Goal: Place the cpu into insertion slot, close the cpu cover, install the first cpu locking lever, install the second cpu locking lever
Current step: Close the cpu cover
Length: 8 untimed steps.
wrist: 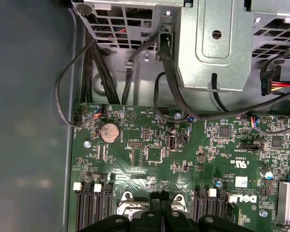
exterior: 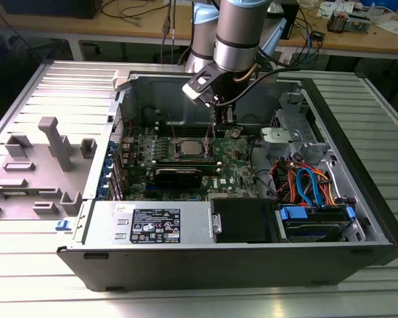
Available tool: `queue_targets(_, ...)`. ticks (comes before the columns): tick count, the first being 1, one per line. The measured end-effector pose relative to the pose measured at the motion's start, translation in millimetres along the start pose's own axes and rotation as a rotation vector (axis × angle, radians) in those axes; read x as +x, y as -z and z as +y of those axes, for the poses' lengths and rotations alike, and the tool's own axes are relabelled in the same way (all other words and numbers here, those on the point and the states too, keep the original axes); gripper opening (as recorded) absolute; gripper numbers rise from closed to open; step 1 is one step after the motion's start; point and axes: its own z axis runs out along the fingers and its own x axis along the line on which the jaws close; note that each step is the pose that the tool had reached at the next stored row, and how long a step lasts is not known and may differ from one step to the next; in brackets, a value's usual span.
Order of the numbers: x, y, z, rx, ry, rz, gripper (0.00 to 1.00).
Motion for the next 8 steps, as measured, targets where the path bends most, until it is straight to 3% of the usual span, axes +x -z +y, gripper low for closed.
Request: queue_targets(8, 0.2, -0.2, -3.6, 0.0001, 0.0, 0.0, 0.11)
